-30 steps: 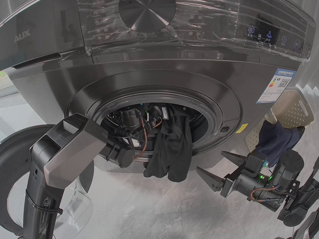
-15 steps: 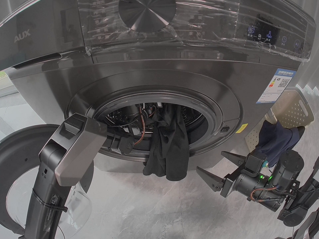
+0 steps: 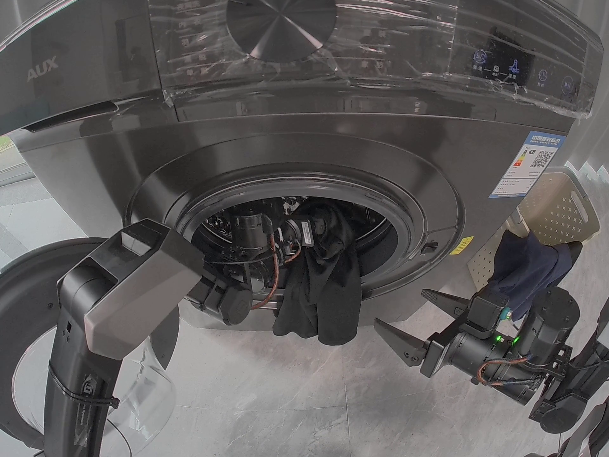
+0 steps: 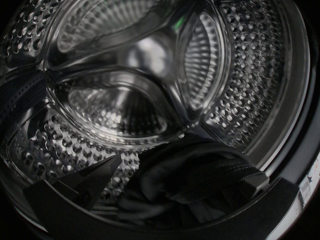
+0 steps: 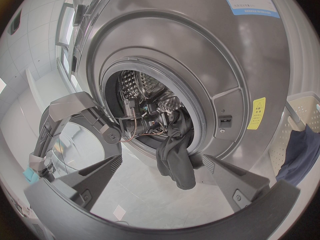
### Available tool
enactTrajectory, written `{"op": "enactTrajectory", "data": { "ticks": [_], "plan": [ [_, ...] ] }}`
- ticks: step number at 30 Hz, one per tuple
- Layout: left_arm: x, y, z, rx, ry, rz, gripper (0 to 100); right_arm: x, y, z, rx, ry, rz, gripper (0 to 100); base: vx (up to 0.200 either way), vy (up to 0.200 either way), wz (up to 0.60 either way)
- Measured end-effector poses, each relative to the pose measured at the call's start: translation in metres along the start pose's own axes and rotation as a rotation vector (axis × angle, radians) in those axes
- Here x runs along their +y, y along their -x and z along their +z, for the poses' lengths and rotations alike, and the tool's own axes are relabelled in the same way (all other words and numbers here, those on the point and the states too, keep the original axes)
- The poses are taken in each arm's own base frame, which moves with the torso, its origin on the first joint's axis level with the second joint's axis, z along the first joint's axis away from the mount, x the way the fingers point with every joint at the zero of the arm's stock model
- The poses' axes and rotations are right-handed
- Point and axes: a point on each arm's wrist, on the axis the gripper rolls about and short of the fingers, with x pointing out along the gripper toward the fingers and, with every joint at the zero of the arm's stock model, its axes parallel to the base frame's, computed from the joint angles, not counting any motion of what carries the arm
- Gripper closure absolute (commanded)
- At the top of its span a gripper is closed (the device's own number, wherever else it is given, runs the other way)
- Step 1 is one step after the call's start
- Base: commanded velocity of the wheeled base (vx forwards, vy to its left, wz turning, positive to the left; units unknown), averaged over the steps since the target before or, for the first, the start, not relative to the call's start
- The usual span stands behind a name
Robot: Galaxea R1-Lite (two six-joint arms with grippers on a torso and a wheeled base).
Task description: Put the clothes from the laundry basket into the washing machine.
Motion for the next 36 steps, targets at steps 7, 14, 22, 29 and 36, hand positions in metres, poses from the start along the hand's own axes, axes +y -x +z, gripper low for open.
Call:
{"op": "enactTrajectory", "data": {
  "ticks": [7,14,22,29,36],
  "plan": [
    [-0.03,0.025,-0.019,0.096,-0.006,-0.133,0,0.0,0.0,0.0,0.002,0.0,0.0,0,0.0,0.0,0.0],
    [-0.04,0.033,-0.033,0.13,-0.012,-0.165,0,0.0,0.0,-0.001,0.003,0.0,0.001,0,0.0,0.0,0.0],
    [-0.039,0.03,-0.042,0.144,-0.02,-0.165,100,0.0,-0.001,-0.001,0.005,0.0,0.002,0,0.0,0.0,0.0],
    [-0.039,0.021,-0.036,0.106,-0.012,-0.166,100,0.0,-0.001,-0.001,0.004,-0.001,0.002,0,0.0,0.0,0.0],
    [-0.03,-0.003,0.001,-0.057,0.011,-0.092,100,0.0,-0.001,0.0,0.001,-0.001,0.002,0,0.0,0.0,0.0]
  ]
}}
